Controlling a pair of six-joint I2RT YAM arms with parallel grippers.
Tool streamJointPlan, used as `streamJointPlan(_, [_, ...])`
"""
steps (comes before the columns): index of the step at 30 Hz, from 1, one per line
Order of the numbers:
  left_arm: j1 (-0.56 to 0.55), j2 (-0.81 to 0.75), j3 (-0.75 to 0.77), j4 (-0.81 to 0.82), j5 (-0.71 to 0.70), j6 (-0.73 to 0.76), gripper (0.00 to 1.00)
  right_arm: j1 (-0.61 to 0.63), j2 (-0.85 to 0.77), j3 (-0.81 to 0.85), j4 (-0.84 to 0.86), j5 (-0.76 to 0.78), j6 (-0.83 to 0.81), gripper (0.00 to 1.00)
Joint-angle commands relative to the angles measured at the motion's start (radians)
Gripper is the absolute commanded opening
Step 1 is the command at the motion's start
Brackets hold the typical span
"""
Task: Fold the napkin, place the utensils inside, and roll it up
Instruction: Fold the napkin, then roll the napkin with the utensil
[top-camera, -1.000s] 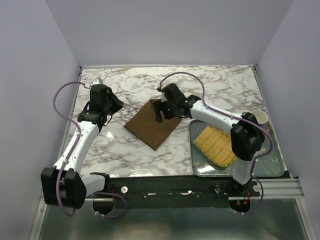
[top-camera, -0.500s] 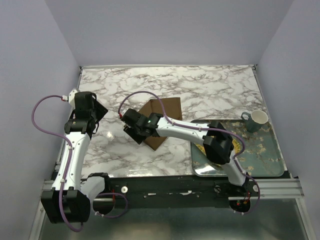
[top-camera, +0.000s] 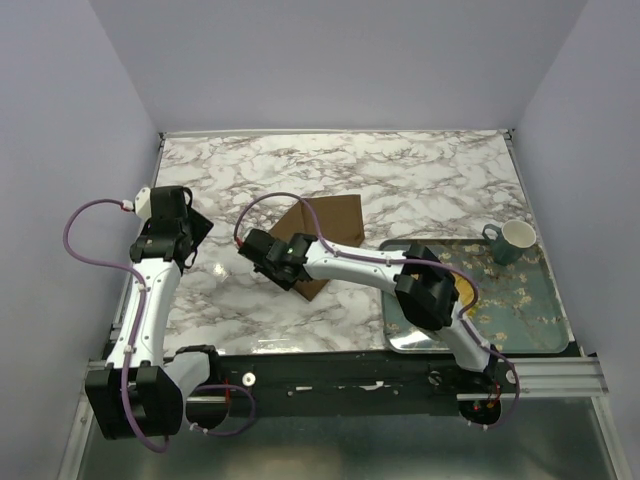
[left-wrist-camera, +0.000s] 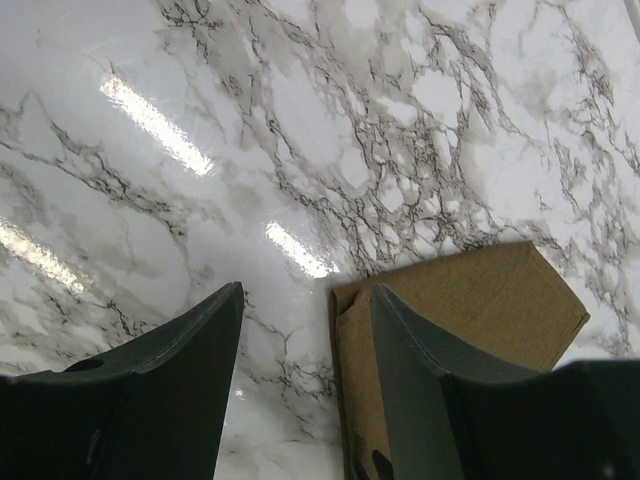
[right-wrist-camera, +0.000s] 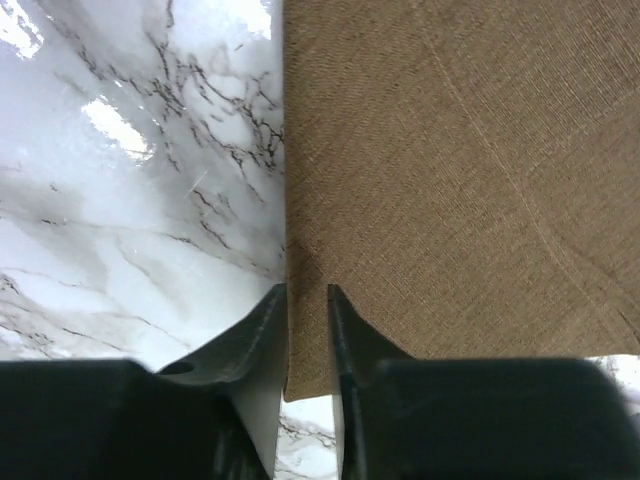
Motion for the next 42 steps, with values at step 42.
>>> streamJointPlan(42, [0.019,0.013,-0.043,0.006,-0.007,-0.014,0.64,0.042,0.188,-0.001,-0.016,0.267,0.036,0.34])
